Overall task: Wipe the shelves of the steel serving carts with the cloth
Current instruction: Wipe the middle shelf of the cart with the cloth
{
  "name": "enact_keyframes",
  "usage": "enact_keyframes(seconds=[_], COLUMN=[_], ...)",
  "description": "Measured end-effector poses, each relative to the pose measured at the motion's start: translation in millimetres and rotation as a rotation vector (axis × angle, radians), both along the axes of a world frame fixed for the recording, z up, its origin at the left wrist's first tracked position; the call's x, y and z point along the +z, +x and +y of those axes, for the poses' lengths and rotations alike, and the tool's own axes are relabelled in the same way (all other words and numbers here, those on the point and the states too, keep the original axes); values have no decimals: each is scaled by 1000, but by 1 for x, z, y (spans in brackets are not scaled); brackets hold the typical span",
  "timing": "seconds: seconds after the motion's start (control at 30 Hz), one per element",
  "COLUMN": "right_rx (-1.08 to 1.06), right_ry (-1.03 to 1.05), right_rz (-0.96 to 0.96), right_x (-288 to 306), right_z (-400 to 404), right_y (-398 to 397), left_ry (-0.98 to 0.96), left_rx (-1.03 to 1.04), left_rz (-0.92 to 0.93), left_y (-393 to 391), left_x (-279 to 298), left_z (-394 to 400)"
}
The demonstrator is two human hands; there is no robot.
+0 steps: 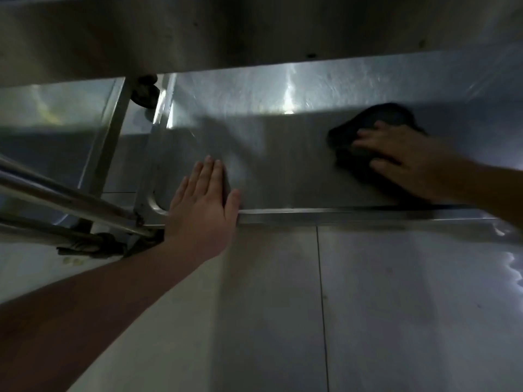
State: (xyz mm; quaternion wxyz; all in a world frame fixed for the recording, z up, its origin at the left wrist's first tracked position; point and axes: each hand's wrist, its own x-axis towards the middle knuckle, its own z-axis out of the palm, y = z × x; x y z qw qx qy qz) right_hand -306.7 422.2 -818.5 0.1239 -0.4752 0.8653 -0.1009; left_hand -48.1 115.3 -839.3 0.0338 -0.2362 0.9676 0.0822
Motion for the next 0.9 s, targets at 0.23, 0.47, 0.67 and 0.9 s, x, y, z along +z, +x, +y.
enact_keyframes(seconds=[0.23,0.47,0.67,0.9], right_rx=[-566,16,397,-301], right_ry=[93,21,11,1], right_rz=[16,21,25,64], right_x=[1,-2,-8,-1], right_z=[-144,-224,-66,-5], right_y=[-62,46,56,-24], left_ry=[-6,17,42,32], left_rx=[22,8,4,-9], left_rz=[2,-18,-8,2], left_y=[0,0,-1,0], left_x=[0,-1,-1,-5], left_z=[2,3,2,0])
